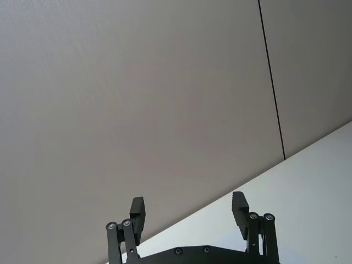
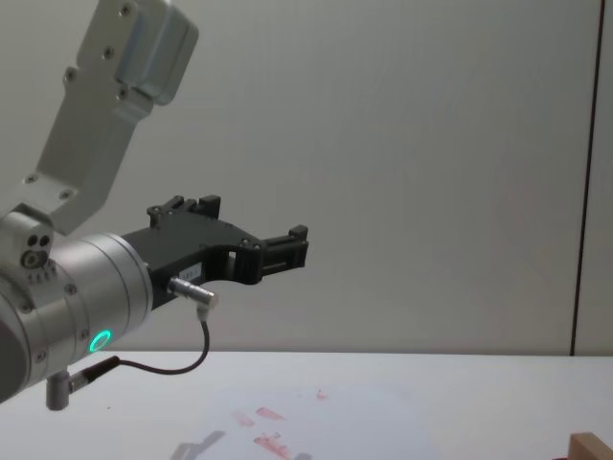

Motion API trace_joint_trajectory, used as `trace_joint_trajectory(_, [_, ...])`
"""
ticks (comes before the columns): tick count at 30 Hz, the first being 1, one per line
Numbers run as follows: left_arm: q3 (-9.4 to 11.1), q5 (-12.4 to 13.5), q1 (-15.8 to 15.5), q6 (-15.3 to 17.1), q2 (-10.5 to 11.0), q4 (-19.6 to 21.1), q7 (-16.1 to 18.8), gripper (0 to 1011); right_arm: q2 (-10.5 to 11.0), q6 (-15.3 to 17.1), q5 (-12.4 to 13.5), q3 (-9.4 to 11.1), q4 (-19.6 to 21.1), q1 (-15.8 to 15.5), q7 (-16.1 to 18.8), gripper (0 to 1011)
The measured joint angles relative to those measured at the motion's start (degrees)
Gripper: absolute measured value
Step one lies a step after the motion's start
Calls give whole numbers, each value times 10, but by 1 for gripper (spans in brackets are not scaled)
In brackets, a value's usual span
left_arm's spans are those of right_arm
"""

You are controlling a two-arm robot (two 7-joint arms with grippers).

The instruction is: Use the one hand to pick up the stamp and affix it onto the A4 paper.

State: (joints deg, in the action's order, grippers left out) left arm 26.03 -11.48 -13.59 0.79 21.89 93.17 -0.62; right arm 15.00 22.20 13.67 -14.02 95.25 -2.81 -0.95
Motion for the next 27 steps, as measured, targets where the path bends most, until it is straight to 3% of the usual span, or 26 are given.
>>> trace_joint_trajectory(14, [0, 0, 0, 0, 0, 0, 0, 1003, -1, 0, -2, 0, -3, 2, 1, 590])
trace_joint_trajectory(21, [0, 0, 0, 0, 0, 0, 0, 1003, -1, 0, -3, 0, -3, 2, 2, 333])
trace_joint_trajectory(25, [0, 0, 0, 0, 0, 0, 0, 1003, -1, 0, -3, 0, -3, 2, 2, 226])
trace_joint_trajectory(27, [0, 0, 0, 0, 0, 0, 0, 1003, -1, 0, -3, 0, -3, 2, 2, 221])
